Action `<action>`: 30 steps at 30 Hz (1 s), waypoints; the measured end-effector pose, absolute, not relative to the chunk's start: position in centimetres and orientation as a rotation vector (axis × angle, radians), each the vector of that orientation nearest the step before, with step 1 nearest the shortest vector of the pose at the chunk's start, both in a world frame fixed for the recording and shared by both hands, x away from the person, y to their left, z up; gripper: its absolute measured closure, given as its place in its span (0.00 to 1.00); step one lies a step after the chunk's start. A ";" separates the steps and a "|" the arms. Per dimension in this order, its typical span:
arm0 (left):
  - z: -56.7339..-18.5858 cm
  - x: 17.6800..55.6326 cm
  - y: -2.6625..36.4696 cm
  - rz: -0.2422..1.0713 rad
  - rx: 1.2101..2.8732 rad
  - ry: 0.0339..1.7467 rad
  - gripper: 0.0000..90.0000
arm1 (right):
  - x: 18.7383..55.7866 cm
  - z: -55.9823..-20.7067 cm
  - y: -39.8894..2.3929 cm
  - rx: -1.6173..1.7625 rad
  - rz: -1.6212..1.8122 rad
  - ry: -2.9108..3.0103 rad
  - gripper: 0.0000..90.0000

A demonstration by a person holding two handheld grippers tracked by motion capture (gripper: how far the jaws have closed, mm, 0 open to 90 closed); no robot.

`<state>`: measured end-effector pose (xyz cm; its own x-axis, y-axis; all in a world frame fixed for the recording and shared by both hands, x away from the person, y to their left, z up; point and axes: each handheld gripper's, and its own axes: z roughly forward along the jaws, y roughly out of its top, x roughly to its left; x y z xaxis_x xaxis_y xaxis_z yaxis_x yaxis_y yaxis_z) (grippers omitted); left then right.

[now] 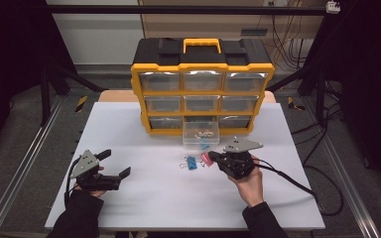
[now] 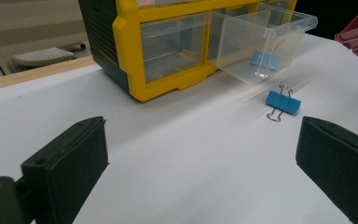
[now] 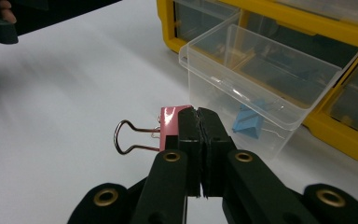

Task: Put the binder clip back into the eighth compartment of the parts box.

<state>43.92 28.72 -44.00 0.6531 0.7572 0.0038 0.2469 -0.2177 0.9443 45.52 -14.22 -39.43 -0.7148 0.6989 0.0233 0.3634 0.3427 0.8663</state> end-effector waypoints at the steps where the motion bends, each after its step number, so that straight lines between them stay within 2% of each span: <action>1: -44.0 43.9 28.7 0.580 1.774 0.809 0.01 | 45.5 -39.3 -14.3 0.946 1.323 2.254 0.99; 30: -44.0 43.9 28.7 0.581 1.774 0.810 0.01 | 46.7 -36.3 -15.4 0.998 1.400 2.134 0.99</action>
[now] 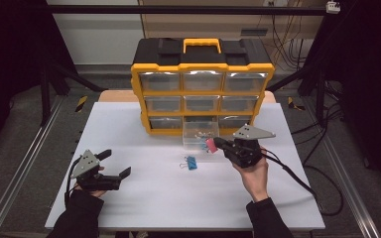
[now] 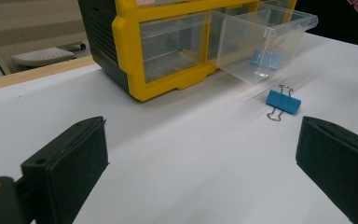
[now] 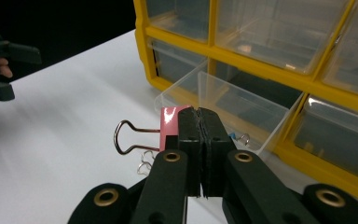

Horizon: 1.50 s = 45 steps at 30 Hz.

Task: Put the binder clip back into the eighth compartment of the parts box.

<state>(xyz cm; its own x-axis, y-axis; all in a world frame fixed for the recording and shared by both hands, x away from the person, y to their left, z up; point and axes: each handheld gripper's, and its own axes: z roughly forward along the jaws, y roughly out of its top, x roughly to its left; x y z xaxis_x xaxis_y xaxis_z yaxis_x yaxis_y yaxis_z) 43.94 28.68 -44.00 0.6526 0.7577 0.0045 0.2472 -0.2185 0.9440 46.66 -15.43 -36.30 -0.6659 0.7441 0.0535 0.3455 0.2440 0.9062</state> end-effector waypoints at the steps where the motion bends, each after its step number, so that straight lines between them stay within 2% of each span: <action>1: -44.0 43.9 28.7 0.581 1.774 0.810 0.01 | 46.9 -36.0 -15.4 0.998 1.400 2.125 0.99; 20: -44.0 43.9 28.7 0.580 1.773 0.811 0.01 | 49.0 -34.3 -14.6 1.037 1.383 2.092 0.99; 45: -43.9 43.9 28.8 0.581 1.768 0.811 0.01 | 52.3 -35.4 -13.6 1.108 1.341 2.069 0.99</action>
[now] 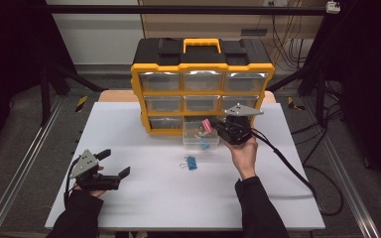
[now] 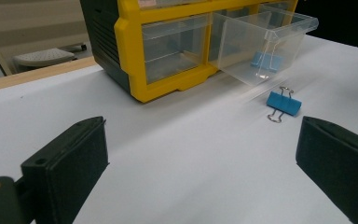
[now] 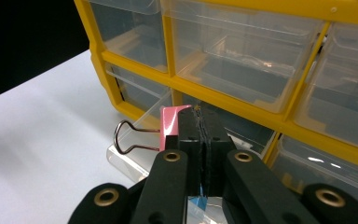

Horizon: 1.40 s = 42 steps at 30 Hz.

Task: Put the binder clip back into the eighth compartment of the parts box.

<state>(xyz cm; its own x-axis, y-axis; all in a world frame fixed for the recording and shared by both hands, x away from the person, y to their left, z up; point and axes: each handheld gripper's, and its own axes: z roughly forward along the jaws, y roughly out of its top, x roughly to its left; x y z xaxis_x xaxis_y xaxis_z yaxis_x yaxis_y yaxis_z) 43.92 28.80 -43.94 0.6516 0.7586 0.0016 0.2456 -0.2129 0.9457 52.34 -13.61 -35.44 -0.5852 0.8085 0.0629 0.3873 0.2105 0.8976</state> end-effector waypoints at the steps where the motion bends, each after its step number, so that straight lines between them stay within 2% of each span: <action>1: -43.9 43.9 28.8 0.581 1.768 0.811 0.01 | 52.3 -35.4 -13.6 1.108 1.341 2.069 0.99; 22: -44.0 43.9 28.8 0.581 1.769 0.810 0.01 | 54.8 -37.5 -12.3 1.200 1.306 2.094 0.99; 42: -44.0 43.9 28.8 0.581 1.770 0.810 0.01 | 55.5 -39.6 -11.0 1.244 1.260 2.132 0.99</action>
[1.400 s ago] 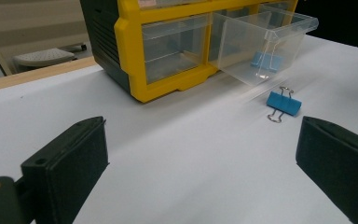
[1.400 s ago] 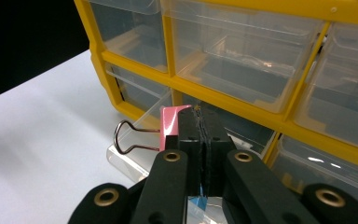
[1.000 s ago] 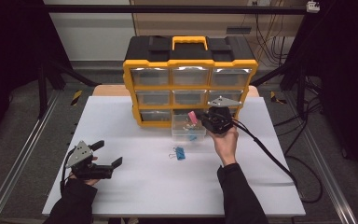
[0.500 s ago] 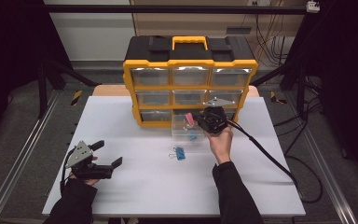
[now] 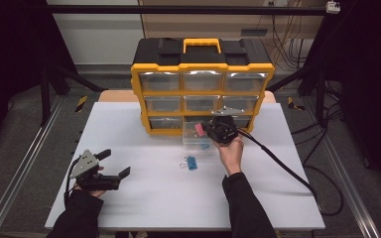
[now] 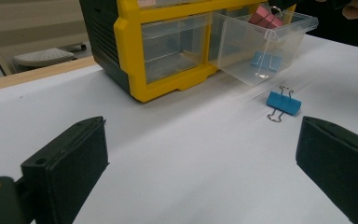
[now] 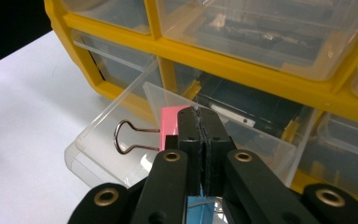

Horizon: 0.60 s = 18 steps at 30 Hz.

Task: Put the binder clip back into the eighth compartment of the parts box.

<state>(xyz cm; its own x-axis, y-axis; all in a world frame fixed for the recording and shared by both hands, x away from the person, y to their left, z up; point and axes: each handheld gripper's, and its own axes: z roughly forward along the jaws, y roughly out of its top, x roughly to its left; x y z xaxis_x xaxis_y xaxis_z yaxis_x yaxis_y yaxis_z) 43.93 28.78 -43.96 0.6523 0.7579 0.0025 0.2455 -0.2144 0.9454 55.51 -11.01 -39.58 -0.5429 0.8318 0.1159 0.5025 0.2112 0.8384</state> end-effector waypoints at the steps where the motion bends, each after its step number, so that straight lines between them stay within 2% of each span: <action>1: -44.0 43.9 28.8 0.581 1.770 0.809 0.01 | 55.5 -39.6 -11.0 1.244 1.260 2.132 0.99; 18: -44.0 43.9 28.8 0.582 1.770 0.809 0.01 | 55.8 -40.8 -10.4 1.244 1.176 2.171 0.99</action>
